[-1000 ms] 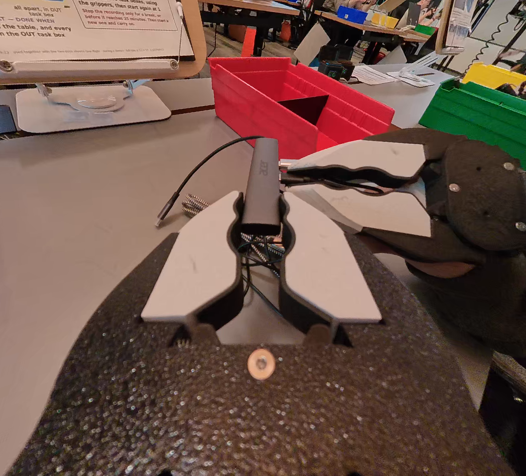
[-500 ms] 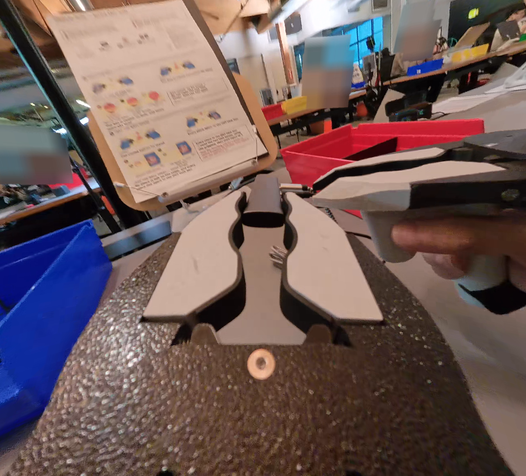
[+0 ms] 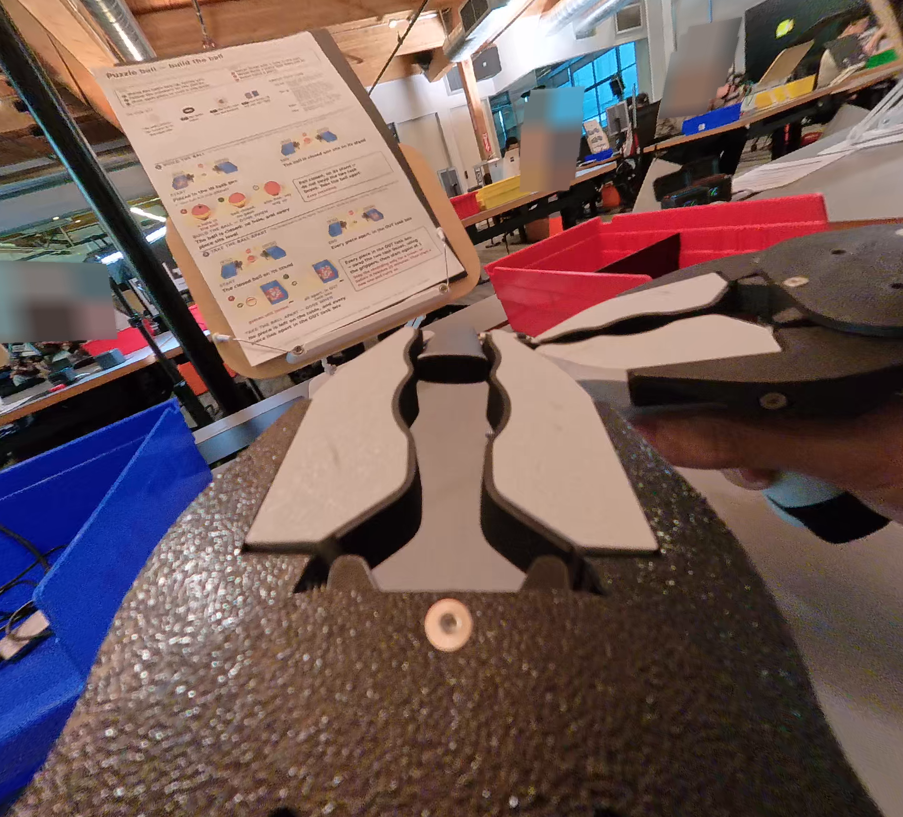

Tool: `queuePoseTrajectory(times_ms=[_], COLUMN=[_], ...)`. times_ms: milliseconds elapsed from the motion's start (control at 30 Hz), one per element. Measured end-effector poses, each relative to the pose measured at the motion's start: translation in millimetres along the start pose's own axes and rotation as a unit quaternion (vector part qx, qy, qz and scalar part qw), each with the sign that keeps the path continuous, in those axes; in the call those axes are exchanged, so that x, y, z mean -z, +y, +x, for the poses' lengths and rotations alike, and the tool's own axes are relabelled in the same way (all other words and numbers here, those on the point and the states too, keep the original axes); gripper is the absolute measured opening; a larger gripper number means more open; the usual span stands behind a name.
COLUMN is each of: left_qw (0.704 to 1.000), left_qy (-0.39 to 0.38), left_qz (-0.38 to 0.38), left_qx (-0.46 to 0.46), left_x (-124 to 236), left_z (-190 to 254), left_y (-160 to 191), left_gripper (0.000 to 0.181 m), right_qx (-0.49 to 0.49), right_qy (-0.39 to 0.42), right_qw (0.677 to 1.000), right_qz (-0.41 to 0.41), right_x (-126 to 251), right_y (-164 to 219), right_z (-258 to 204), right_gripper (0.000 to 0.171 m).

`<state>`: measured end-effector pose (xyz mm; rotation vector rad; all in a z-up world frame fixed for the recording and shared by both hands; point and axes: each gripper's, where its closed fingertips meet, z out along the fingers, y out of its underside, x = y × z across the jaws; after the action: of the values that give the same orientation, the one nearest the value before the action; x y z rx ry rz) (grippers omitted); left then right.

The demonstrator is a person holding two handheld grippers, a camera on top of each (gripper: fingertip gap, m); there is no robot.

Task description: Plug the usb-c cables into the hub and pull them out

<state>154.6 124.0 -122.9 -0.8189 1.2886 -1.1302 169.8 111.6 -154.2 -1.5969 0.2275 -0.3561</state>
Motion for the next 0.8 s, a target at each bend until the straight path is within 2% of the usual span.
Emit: queuePoseTrajectory(times_ms=[33,133,267,467,567,800], left_qw=[1.0,1.0,0.998,0.996,0.992,0.984], left_qy=[0.003,0.01,0.021,0.041,0.061,0.089], left_qz=[0.007,0.015,0.019,0.001,0.013,-0.053], left_qx=[0.006,0.011,0.053,0.079,0.105,0.148], left_x=[0.8,2.6,4.2,4.1,5.8,3.9], left_z=[-0.9,-3.3,-5.4,0.5,7.1,12.5], left_y=[-2.9,-7.8,-11.1,-8.0,-15.9,-10.2], left_gripper=[0.023,0.023,0.023,0.023,0.027,0.04], right_qx=[-0.003,-0.005,0.058,0.1,0.147,0.214], right_qy=[0.001,0.007,0.032,0.058,0.071,0.114], right_qw=[1.0,0.998,0.994,0.987,0.982,0.966], right_qz=[0.016,0.056,0.089,0.113,0.1,0.086], right_x=[0.9,3.0,4.5,11.1,11.6,19.2], right_y=[-5.6,-19.3,-32.2,-48.4,-48.2,-45.3], right_z=[-0.5,-1.0,-1.9,-4.6,-5.9,4.4], right_gripper=[0.002,0.001,0.001,0.001,0.001,0.001])
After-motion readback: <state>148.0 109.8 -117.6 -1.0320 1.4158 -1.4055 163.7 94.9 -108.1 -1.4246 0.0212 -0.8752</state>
